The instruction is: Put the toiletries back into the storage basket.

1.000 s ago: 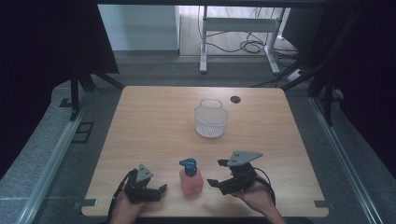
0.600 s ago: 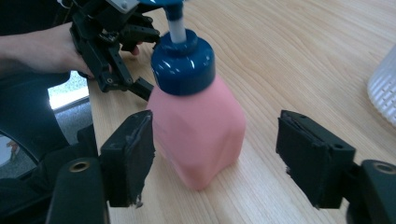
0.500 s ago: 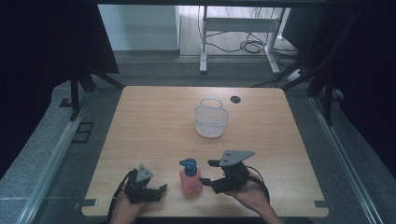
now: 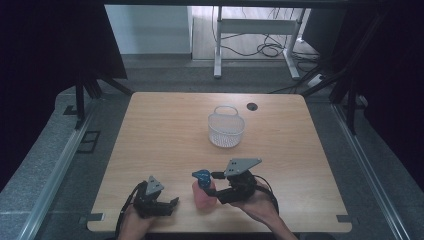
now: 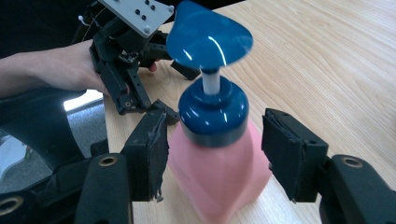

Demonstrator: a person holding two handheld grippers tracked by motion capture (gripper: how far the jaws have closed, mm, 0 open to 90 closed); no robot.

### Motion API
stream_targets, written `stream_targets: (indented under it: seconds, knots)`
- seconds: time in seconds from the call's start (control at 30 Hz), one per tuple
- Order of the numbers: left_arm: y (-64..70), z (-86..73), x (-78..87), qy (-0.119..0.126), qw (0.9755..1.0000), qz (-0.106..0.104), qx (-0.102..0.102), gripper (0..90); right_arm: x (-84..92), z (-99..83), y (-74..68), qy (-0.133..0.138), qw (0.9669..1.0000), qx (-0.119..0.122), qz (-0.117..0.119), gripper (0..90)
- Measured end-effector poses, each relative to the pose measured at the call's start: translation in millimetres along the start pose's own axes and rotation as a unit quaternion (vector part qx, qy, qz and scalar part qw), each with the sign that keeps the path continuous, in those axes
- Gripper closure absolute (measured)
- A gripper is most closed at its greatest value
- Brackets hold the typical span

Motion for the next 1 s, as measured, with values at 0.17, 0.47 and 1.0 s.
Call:
stream_targets:
  seconds: [0.17, 0.47, 1.0]
  knots:
    - [0.0, 0.0, 0.0, 0.0, 1.0, -0.001, 0.0, 10.8, -6.9, 5.1, -1.0, -0.001, 1.0, 0.006, 0.002, 42.3]
    - [0.1, 0.0, 0.0, 0.0, 1.0, 0.0, 0.0, 10.9, -18.3, 8.3, -0.5, -0.009, 0.9998, 0.016, -0.007, 44.2]
    - [0.1, -0.1, 0.1, 0.0, 1.0, 0.0, 0.0, 10.9, -17.6, 10.3, 0.3, -0.017, 0.999, 0.029, -0.029, 52.7]
Point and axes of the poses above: each handheld gripper's, and its own axes: x roughly backward along the jaws, z roughly out of its top, y roughly to its right, the point moved 7 cm from there along -x, roughly forward along the jaws, and after that the axes turned 5 degrees about -z, right-handed, at the moved point
